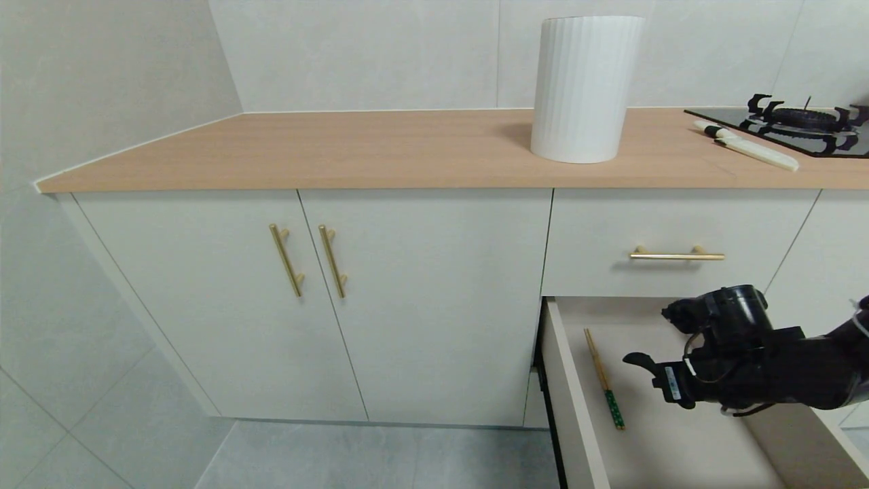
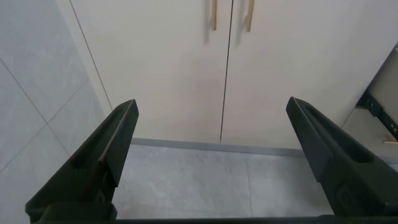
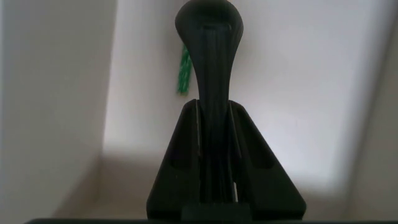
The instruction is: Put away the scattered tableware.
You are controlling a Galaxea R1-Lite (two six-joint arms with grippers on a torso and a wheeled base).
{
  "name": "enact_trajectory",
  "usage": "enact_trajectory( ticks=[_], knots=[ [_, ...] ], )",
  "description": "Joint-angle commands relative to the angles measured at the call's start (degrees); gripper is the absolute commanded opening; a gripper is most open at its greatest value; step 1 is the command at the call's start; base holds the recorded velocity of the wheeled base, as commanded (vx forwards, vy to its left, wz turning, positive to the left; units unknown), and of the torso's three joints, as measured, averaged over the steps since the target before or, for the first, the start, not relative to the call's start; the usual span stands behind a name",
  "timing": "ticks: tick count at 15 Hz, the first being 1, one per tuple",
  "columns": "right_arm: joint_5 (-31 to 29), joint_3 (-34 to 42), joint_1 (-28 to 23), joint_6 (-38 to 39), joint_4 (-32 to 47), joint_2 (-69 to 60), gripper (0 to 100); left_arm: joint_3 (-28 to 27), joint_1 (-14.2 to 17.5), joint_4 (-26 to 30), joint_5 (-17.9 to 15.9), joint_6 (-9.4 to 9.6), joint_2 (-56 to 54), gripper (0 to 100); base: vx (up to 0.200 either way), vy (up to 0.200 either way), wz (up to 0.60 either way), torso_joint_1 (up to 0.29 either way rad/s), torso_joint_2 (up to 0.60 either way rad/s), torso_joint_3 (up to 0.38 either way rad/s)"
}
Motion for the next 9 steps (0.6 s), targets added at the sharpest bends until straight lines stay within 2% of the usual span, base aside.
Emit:
enact_trajectory(
  ticks=[1, 5, 9],
  knots=[
    [-3.23, 0.03, -1.6, 0.19, -8.36, 11.82, 0, 0.01, 0.02, -0.02, 0.0, -0.01, 0.0, 100, 0.0, 0.0, 0.0, 0.0, 0.0, 0.0],
    [-3.05, 0.03, -4.15, 0.1, -19.34, 19.21, 0, 0.01, 0.02, -0.02, 0.0, -0.01, 0.0, 100, 0.0, 0.0, 0.0, 0.0, 0.0, 0.0],
    [-3.14, -0.15, -4.15, -0.16, -21.63, 21.4, 0, 0.01, 0.02, -0.02, 0.0, -0.01, 0.0, 100, 0.0, 0.0, 0.0, 0.0, 0.0, 0.0]
  ],
)
